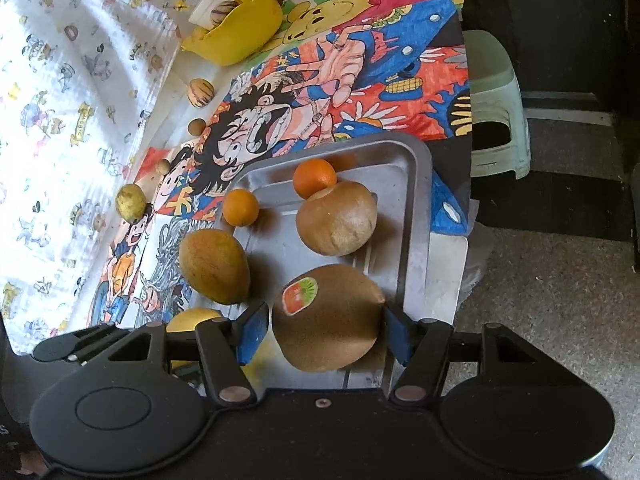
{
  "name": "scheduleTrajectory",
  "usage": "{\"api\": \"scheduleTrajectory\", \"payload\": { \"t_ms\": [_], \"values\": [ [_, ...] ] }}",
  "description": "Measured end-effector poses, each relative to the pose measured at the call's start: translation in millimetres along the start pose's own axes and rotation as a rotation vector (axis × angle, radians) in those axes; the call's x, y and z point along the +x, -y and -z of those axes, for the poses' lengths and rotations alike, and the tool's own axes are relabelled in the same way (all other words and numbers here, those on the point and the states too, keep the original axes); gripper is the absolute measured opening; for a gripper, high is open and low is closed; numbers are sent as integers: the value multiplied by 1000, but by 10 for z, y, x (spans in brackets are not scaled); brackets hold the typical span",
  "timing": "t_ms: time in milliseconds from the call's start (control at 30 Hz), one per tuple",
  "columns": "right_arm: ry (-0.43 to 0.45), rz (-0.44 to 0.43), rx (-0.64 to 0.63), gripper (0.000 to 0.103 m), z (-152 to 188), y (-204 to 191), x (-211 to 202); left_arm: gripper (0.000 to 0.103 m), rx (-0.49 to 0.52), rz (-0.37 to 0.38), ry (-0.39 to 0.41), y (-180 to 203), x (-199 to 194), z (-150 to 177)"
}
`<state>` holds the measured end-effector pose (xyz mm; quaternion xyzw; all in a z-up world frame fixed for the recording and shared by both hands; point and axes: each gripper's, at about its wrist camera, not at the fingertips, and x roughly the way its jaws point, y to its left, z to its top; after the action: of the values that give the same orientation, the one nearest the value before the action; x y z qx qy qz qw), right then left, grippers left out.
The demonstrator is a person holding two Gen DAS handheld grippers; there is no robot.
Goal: Organize fruits
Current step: 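Open both tools to release the yellow fruit and kiwi on the tray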
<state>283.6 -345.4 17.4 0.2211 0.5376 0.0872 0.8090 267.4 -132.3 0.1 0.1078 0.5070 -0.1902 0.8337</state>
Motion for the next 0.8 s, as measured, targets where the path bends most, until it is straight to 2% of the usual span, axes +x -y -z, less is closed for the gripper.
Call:
{"api": "scheduleTrajectory", "payload": {
  "t_ms": [167,567,800],
  "values": [
    [-2,3,-23,67,65,-42,-70,61,-3,-14,20,-35,-95,-16],
    [-2,4,-94,81,252,-165,-332,83,-17,-61,27,-168,-314,146],
    [-50,10,-129,90,406,-304,-395,97,-45,-91,-13,-354,-445,336]
  ]
}}
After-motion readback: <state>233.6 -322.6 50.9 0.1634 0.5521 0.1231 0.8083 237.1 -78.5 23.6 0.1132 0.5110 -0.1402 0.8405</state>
